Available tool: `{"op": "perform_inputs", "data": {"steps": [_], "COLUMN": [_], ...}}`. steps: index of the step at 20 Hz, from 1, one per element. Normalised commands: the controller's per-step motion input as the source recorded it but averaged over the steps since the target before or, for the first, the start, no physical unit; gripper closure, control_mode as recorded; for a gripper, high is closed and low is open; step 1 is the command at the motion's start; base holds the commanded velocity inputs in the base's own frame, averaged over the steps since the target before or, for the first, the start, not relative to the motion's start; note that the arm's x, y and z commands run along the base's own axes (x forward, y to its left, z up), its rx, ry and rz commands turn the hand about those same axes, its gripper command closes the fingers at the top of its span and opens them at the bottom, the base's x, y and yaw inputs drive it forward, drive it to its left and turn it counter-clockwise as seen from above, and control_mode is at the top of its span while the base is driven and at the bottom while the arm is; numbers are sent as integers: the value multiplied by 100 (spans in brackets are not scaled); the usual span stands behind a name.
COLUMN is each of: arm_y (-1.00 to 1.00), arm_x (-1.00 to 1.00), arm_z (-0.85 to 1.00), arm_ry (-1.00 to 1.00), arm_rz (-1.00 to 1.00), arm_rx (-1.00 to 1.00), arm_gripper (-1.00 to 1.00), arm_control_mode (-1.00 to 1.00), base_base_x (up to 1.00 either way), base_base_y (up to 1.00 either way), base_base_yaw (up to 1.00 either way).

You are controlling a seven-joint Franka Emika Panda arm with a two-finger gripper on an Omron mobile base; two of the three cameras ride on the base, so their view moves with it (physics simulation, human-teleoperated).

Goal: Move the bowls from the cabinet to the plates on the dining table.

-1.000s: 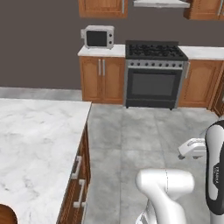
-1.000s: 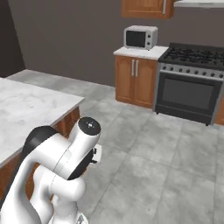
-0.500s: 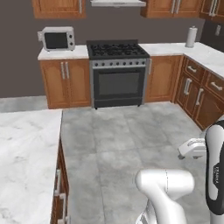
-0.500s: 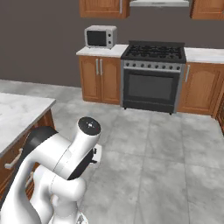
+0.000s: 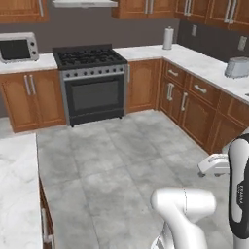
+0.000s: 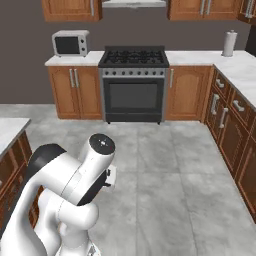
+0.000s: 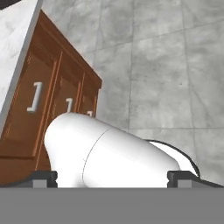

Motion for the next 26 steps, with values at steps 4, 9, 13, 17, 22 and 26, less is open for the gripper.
{"op": "perform_inputs", "data": {"steps": [4, 9, 13, 17, 22, 26], "arm_y": [0, 0, 0, 0, 0, 0], "arm_x": [0, 0, 0, 0, 0, 0], "arm_z": [0, 0, 0, 0, 0, 0], "arm_ry": [0, 0, 0, 0, 0, 0], "arm_rz": [0, 0, 0, 0, 0, 0], "arm_rx": [0, 0, 0, 0, 0, 0], "arm_gripper": [-100, -100, -100, -100, -100, -100], "arm_control_mode": [100, 100, 100, 100, 100, 100], "base_base_x": [0, 0, 0, 0, 0, 0], "base_base_y": [-13, -8, -10, -11, -15, -16], "base_base_yaw": [-38, -38, -37, -36, -35, -34]}}
